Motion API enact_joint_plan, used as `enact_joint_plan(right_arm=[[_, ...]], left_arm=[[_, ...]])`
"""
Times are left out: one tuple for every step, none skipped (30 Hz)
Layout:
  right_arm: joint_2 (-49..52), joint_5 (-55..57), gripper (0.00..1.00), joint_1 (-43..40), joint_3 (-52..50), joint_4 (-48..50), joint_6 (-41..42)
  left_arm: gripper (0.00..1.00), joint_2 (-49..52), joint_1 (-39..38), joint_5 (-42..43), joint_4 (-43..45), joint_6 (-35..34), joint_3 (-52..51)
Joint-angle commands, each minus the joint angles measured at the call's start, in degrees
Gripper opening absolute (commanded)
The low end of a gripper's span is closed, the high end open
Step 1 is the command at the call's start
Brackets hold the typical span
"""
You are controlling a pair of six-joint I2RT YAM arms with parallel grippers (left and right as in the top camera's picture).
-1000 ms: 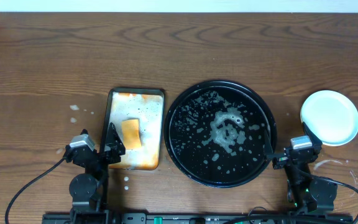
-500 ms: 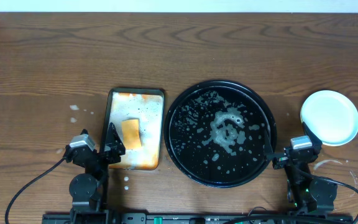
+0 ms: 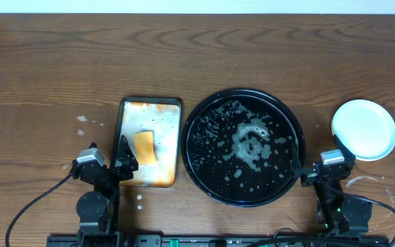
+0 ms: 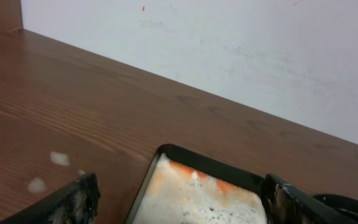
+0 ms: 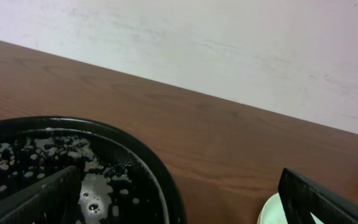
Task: Clean dirty plates on tray and stack at the side
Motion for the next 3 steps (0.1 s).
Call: enact_joint_plan(right_arm=[[-0.22, 0.33, 0.99, -0.44, -0.07, -0.26, -0.42], [-0.22, 0.33, 0.99, -0.44, -0.07, -0.26, -0.39], [-0.22, 0.33, 0.99, -0.44, -0.07, -0.26, -0.42]], left_arm=[[0.84, -0.39, -0.22, -0.68, -2.49, 0.96, -0.96], [0.84, -0.39, -0.22, -0.68, -2.49, 0.96, -0.96], [0.84, -0.39, -0.22, -0.68, -2.49, 0.96, -0.96]])
